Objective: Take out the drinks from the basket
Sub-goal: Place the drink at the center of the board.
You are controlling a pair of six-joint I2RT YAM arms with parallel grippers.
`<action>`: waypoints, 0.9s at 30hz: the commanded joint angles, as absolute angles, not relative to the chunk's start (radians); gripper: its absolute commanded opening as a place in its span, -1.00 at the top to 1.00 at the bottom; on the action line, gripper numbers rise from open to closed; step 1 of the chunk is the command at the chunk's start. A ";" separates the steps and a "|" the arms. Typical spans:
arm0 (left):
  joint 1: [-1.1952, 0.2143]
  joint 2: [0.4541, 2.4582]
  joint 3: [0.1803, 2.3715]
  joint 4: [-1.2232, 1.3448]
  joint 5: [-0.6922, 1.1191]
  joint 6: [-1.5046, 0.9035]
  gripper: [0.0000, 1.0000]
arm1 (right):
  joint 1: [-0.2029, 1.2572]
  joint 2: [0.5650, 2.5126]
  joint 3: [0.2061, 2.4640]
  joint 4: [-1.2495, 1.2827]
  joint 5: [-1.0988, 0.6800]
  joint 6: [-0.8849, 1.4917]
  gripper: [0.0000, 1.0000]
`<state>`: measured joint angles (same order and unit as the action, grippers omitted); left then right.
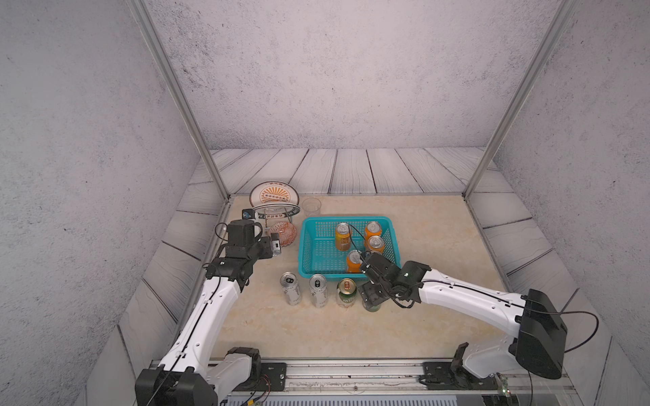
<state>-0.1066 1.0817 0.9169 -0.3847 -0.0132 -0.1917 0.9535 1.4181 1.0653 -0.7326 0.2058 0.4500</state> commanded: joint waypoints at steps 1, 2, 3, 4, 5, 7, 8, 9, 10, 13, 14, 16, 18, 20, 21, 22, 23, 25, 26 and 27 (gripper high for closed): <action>-0.096 1.083 0.928 -0.389 -0.008 -0.195 -0.97 | 0.950 1.350 1.124 -0.800 0.227 0.431 -0.72; -0.096 1.084 0.928 -0.390 -0.009 -0.196 -0.97 | 0.951 1.343 1.136 -0.806 0.225 0.424 -0.74; -0.094 1.083 0.928 -0.390 -0.009 -0.195 -0.97 | 0.951 1.334 1.148 -0.809 0.227 0.417 -0.76; -0.095 1.083 0.929 -0.390 -0.009 -0.195 -0.97 | 0.951 1.327 1.161 -0.813 0.228 0.406 -0.78; -0.095 1.083 0.930 -0.389 -0.009 -0.195 -0.97 | 0.951 1.324 1.172 -0.814 0.233 0.399 -0.80; -0.094 1.082 0.930 -0.389 -0.009 -0.195 -0.97 | 0.951 1.322 1.198 -0.813 0.243 0.375 -0.85; -0.094 1.080 0.930 -0.390 -0.009 -0.196 -0.97 | 0.948 1.325 1.211 -0.813 0.247 0.365 -0.87; -0.095 1.080 0.928 -0.390 -0.011 -0.195 -0.97 | 0.944 1.330 1.227 -0.813 0.247 0.354 -0.88; -0.094 1.080 0.928 -0.391 -0.011 -0.195 -0.97 | 0.938 1.339 1.243 -0.814 0.247 0.342 -0.90; -0.095 1.079 0.928 -0.391 -0.012 -0.195 -0.97 | 0.919 1.376 1.299 -0.821 0.240 0.305 -0.92; -0.095 1.079 0.928 -0.391 -0.012 -0.195 -0.97 | 0.913 1.388 1.317 -0.822 0.238 0.295 -0.93; -0.094 1.078 0.928 -0.391 -0.012 -0.194 -0.97 | 0.897 1.418 1.356 -0.820 0.230 0.273 -0.93; -0.094 1.078 0.928 -0.392 -0.014 -0.194 -0.97 | 0.879 1.447 1.391 -0.808 0.215 0.253 -0.94; -0.094 1.077 0.928 -0.393 -0.014 -0.194 -0.97 | 0.859 1.479 1.421 -0.795 0.198 0.234 -0.94; -0.094 1.078 0.927 -0.392 -0.014 -0.194 -0.97 | 0.845 1.497 1.434 -0.780 0.188 0.220 -0.95; -0.094 1.077 0.927 -0.393 -0.013 -0.194 -0.98 | 0.828 1.513 1.445 -0.765 0.177 0.211 -0.95; -0.095 1.079 0.927 -0.391 -0.014 -0.194 -0.97 | 0.813 1.530 1.453 -0.750 0.161 0.200 -0.95; -0.095 1.080 0.928 -0.393 -0.015 -0.192 -0.97 | 0.778 1.570 1.477 -0.720 0.128 0.188 -0.96; -0.095 1.081 0.927 -0.392 -0.014 -0.193 -0.97 | 0.767 1.594 1.500 -0.716 0.119 0.179 -0.96; -0.095 1.082 0.928 -0.393 -0.015 -0.192 -0.97 | 0.758 1.621 1.526 -0.713 0.115 0.170 -0.95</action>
<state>-0.1066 1.0817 0.9169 -0.3851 -0.0124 -0.1913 0.7845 1.5646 1.4689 -0.7494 0.1558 0.2127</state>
